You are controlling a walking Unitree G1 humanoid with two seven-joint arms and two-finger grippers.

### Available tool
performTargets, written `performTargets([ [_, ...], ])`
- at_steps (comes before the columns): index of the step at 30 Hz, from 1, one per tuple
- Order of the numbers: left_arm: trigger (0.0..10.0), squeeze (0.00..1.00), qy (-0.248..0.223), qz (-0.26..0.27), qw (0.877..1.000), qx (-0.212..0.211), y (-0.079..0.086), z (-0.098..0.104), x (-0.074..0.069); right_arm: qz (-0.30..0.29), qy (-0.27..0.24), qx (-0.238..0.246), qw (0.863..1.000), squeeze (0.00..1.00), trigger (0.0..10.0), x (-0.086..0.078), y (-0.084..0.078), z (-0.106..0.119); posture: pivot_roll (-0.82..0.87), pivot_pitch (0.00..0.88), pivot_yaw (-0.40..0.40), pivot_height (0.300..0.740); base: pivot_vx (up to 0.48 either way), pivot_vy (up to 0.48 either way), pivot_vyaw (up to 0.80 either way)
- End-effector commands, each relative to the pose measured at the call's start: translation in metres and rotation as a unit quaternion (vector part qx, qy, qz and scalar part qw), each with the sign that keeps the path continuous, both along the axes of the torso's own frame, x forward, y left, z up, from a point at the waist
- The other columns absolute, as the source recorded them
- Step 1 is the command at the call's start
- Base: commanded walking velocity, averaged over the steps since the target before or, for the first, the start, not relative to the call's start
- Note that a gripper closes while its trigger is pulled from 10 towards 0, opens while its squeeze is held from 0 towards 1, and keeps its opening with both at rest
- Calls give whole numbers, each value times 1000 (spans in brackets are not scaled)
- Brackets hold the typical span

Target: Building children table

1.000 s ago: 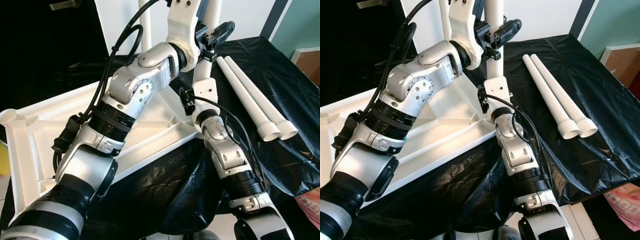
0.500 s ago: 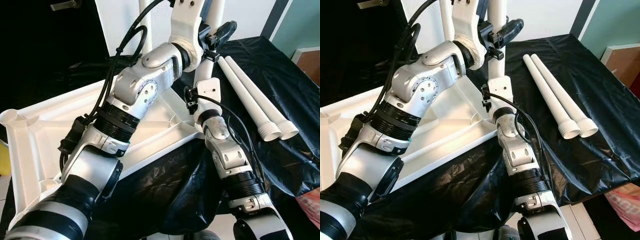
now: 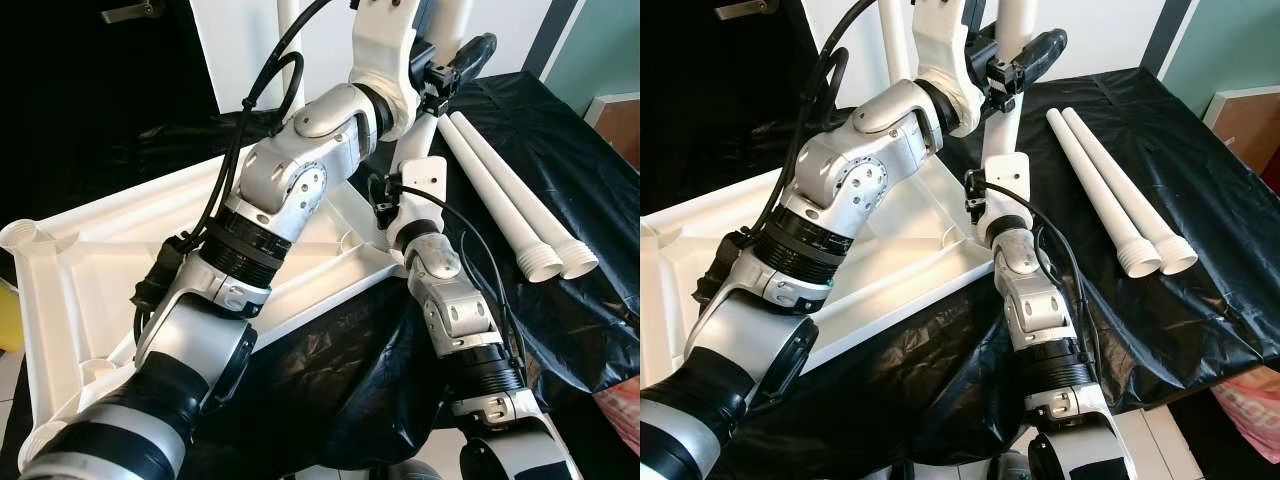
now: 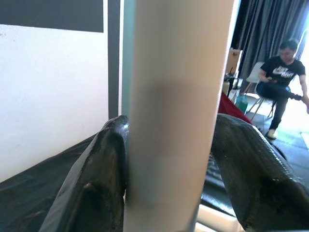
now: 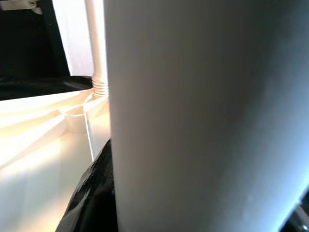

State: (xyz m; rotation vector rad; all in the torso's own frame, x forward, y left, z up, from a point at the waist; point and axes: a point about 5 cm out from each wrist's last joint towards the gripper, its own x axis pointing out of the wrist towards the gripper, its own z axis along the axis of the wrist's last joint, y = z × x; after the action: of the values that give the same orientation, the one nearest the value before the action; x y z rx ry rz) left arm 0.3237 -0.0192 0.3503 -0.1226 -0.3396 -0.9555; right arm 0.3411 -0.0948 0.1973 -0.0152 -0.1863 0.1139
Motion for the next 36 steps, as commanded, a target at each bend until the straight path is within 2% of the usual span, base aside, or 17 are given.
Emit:
performTargets([
  [1,10000,0,-28,-68,997,11,1,-1,-7,-5,-1,11,1000,0,10000,0,-2,3,-27,87,45,740,0,0,0],
  [6,10000,0,-28,-58,998,6,6,-5,-5,-11,0,15,1000,0,10000,0,-6,2,-28,87,49,740,0,0,0],
  [13,10000,0,-23,-28,999,-3,22,-24,-2,-32,-5,22,999,0,10000,-1,-20,0,-36,87,58,740,0,0,0],
  [27,10000,0,-19,7,999,36,43,-62,-3,-36,-8,-2,999,0,10000,-5,-39,-3,-33,92,67,740,0,0,0],
  [30,10000,0,-20,13,999,36,46,-67,-3,-29,-11,-4,1000,0,10000,-5,-40,-3,-30,90,60,740,0,0,0],
  [34,10000,0,-15,29,999,42,52,-83,-3,-16,-22,-23,999,0,10000,-5,-41,-2,-30,87,49,740,0,0,0],
  [36,10000,0,-15,29,999,42,52,-83,-3,-16,-22,-23,999,0,10000,-5,-41,-2,-30,87,49,740,0,0,0],
])
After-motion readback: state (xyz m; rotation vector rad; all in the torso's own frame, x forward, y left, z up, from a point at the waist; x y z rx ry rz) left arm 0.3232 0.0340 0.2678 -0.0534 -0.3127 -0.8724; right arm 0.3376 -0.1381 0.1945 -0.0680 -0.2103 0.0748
